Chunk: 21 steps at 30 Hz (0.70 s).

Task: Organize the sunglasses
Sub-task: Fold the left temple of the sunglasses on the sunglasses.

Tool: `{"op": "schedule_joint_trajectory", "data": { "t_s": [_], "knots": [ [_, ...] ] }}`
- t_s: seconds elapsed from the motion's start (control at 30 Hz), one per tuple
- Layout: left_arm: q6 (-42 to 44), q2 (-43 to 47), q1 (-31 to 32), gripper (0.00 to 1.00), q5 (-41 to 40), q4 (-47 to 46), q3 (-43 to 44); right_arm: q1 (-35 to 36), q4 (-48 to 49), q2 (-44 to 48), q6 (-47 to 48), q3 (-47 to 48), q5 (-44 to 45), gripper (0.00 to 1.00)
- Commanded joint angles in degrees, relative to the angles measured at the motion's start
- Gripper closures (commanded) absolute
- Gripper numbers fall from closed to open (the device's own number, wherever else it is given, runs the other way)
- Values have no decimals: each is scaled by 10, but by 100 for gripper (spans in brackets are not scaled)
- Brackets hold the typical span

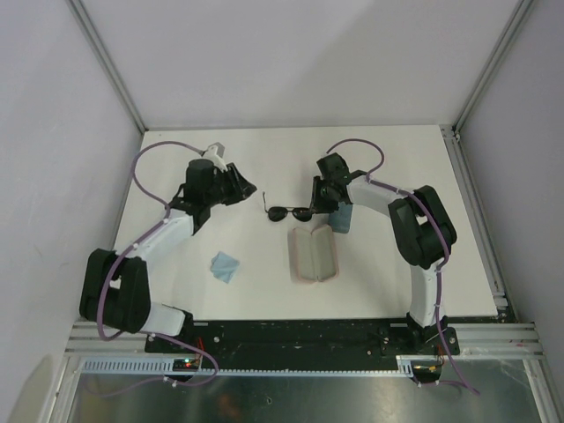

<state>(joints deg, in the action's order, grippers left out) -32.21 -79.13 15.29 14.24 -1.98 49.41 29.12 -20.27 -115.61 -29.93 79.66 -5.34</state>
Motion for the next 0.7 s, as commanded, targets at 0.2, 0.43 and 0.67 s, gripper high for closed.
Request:
{"op": "schedule_joint_trajectory", "data": {
  "t_s": [0.2, 0.43, 0.67],
  "knots": [
    [-54, -129, 18, 61, 45, -115, 37, -1, -8, -17, 7, 14, 0, 71],
    [-70, -235, 103, 62, 29, -127, 124, -1, -15, -18, 6, 15, 2, 71],
    [-67, -315, 130, 62, 55, -143, 146, -3, -18, -14, 10, 15, 4, 71]
  ]
}}
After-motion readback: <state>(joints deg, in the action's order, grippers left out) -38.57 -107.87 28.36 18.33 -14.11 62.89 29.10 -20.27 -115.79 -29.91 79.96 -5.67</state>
